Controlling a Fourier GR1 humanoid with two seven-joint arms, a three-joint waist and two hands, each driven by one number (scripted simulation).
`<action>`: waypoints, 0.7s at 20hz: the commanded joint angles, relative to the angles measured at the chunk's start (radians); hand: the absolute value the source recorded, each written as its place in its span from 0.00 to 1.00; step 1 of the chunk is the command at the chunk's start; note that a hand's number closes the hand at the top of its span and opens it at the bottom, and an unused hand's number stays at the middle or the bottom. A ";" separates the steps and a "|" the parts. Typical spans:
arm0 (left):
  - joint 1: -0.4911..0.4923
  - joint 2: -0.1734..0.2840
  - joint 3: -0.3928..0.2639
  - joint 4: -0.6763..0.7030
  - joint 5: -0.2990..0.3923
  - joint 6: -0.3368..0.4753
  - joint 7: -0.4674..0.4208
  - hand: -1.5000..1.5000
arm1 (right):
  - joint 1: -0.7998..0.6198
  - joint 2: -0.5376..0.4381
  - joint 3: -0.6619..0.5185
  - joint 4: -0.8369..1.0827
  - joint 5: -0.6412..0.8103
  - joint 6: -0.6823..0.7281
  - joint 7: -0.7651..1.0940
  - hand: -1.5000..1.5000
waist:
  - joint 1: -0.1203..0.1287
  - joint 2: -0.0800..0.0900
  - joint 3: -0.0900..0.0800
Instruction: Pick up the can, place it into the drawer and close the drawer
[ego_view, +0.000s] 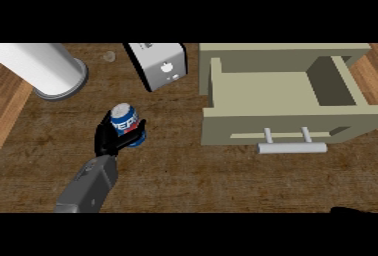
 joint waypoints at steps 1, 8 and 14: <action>-0.044 -0.002 0.012 0.051 -0.002 -0.025 -0.047 1.00 | 0.029 -0.025 -0.047 -0.072 -0.052 0.017 0.044 0.00 | -0.007 0.001 0.000; -0.051 -0.006 -0.083 0.050 -0.082 -0.167 -0.028 1.00 | -0.055 -0.002 -0.002 0.034 0.027 -0.018 -0.001 0.00 | 0.003 0.001 0.000; -0.063 -0.069 -0.083 -0.058 -0.060 -0.151 0.006 1.00 | -0.086 -0.021 -0.023 0.034 0.013 -0.027 0.035 0.00 | 0.013 -0.004 0.001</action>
